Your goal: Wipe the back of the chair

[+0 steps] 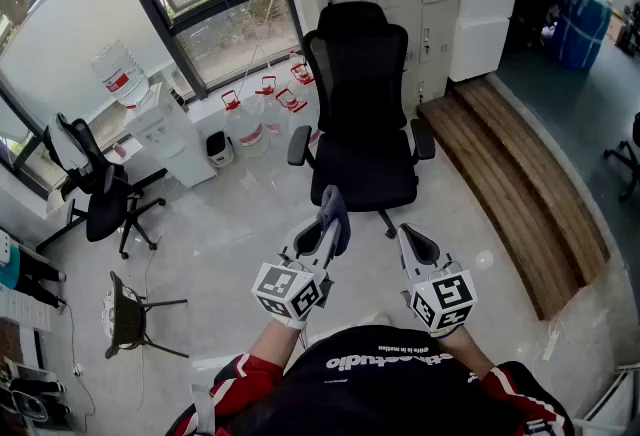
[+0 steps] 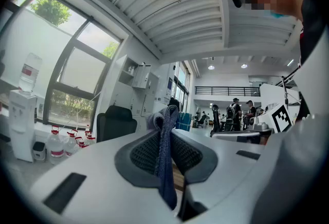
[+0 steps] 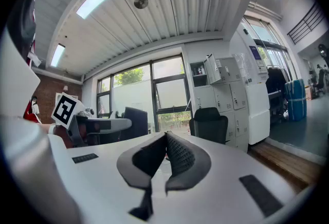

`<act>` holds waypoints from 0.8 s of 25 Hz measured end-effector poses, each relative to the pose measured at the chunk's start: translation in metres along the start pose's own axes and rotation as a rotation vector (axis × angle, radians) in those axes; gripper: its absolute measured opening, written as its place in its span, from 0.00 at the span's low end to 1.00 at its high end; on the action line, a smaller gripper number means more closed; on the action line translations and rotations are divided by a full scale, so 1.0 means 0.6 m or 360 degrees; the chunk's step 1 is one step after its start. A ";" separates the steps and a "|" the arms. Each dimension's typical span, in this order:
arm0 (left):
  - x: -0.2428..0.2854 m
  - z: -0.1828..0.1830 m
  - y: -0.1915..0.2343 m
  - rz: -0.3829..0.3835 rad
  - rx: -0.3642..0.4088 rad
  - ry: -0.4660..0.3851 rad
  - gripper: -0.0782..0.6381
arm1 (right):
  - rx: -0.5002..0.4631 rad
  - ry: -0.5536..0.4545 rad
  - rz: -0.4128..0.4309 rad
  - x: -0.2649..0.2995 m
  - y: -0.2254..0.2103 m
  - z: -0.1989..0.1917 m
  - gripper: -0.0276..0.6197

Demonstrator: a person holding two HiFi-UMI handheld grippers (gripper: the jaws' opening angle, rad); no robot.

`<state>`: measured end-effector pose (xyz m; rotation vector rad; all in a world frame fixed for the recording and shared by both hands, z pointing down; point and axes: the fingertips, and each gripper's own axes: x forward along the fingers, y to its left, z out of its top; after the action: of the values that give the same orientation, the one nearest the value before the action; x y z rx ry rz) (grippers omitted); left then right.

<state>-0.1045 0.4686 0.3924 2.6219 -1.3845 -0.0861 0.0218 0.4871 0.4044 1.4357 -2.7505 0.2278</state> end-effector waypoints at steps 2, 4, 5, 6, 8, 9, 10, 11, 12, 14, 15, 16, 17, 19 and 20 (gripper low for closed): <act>0.000 0.003 0.000 0.0000 -0.0003 0.0001 0.19 | 0.0000 -0.0002 -0.0001 -0.001 0.001 0.004 0.06; -0.001 0.003 0.001 0.0001 -0.0004 0.0000 0.19 | 0.0002 -0.0003 -0.0003 0.000 0.002 0.004 0.06; -0.002 0.002 0.001 0.0001 -0.0004 0.0000 0.19 | 0.0004 -0.0003 -0.0005 0.000 0.002 0.002 0.06; -0.002 0.001 0.002 0.0000 -0.0004 0.0000 0.19 | 0.0005 -0.0003 -0.0006 0.000 0.002 0.001 0.06; -0.001 0.000 0.003 0.0001 -0.0004 0.0001 0.19 | 0.0006 -0.0003 -0.0005 0.002 0.003 -0.001 0.06; -0.001 0.000 0.005 0.0003 -0.0005 0.0001 0.19 | 0.0005 -0.0003 -0.0003 0.004 0.003 -0.001 0.06; -0.001 0.000 0.007 0.0006 -0.0005 0.0003 0.19 | 0.0006 -0.0003 -0.0001 0.006 0.004 -0.001 0.06; 0.000 0.001 0.009 0.0007 -0.0005 0.0005 0.19 | 0.0007 -0.0004 0.0002 0.009 0.004 0.000 0.06; 0.001 0.001 0.011 0.0008 -0.0004 0.0008 0.19 | 0.0011 -0.0007 0.0008 0.012 0.004 0.001 0.06; 0.006 0.002 0.016 0.0013 -0.0003 0.0015 0.19 | 0.0028 -0.0020 0.0026 0.019 0.003 0.003 0.06; 0.009 0.003 0.019 0.0017 -0.0002 0.0018 0.19 | 0.0039 -0.0026 0.0036 0.023 0.002 0.005 0.06; 0.014 0.006 0.021 0.0021 -0.0002 0.0019 0.19 | 0.0046 -0.0030 0.0044 0.026 -0.001 0.008 0.06; 0.019 0.010 0.022 0.0025 -0.0002 0.0020 0.19 | 0.0048 -0.0032 0.0052 0.029 -0.004 0.011 0.06; 0.029 0.018 0.022 0.0032 0.0001 0.0020 0.19 | 0.0047 -0.0036 0.0064 0.034 -0.012 0.020 0.06; 0.035 0.021 0.022 0.0037 0.0004 0.0022 0.19 | 0.0049 -0.0039 0.0072 0.037 -0.017 0.023 0.06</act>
<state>-0.1051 0.4427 0.3833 2.6029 -1.4111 -0.0635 0.0179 0.4615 0.3939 1.3939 -2.8136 0.2567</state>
